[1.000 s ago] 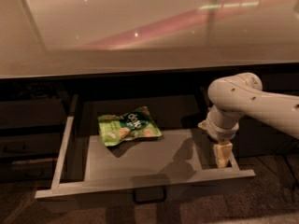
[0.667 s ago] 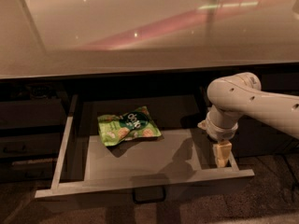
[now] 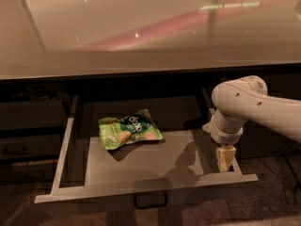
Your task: Open top drawer
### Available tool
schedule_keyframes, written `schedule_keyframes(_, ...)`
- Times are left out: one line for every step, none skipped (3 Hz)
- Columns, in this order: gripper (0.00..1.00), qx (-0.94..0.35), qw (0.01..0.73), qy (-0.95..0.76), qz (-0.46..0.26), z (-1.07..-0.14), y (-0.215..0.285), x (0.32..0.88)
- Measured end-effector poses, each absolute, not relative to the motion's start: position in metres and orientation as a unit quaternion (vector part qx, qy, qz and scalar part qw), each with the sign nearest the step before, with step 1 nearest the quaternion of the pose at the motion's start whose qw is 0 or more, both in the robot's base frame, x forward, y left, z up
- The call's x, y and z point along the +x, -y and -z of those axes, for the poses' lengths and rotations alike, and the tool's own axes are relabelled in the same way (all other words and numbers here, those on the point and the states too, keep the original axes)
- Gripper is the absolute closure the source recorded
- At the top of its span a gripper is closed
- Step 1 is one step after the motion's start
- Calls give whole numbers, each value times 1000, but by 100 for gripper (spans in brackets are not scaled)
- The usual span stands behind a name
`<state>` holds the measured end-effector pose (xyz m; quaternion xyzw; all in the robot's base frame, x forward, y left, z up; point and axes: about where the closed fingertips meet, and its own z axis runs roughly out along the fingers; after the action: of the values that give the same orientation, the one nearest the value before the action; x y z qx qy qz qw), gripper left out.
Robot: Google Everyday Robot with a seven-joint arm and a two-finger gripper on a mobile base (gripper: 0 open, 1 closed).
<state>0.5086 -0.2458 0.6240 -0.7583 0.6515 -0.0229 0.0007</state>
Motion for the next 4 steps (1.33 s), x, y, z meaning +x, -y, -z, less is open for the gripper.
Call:
schedule_keyframes(0,-762,2,-647,23,-622,243,501)
schedule_keyframes(0,-776,23,-630,35,-630,238,489)
schedule_keyframes(0,-775,22,-631,36,-626,240,480)
schedule_keyframes(0,-774,20,-631,37,-622,241,470)
